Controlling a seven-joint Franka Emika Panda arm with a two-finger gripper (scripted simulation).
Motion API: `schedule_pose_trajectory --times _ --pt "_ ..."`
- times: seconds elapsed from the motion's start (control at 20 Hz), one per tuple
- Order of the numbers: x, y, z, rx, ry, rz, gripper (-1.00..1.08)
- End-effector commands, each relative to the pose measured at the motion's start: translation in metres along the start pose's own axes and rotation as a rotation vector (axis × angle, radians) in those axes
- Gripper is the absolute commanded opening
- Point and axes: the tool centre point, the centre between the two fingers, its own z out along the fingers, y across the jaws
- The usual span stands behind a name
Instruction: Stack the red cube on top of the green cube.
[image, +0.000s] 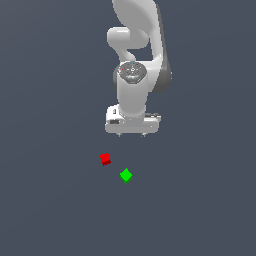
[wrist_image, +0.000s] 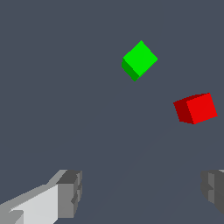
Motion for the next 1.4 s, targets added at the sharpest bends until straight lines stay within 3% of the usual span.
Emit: schedule_pose_trajectory --times 0.0,0.55,1.35 --pt "0.0 0.0 0.0 0.0 0.0 0.0 1.0" --pt "0.003 0.021 0.014 -0.004 0.006 -0.055 1.0" --pt "0.034 0.104 0.07 -0.02 0.035 -0.286 1.0"
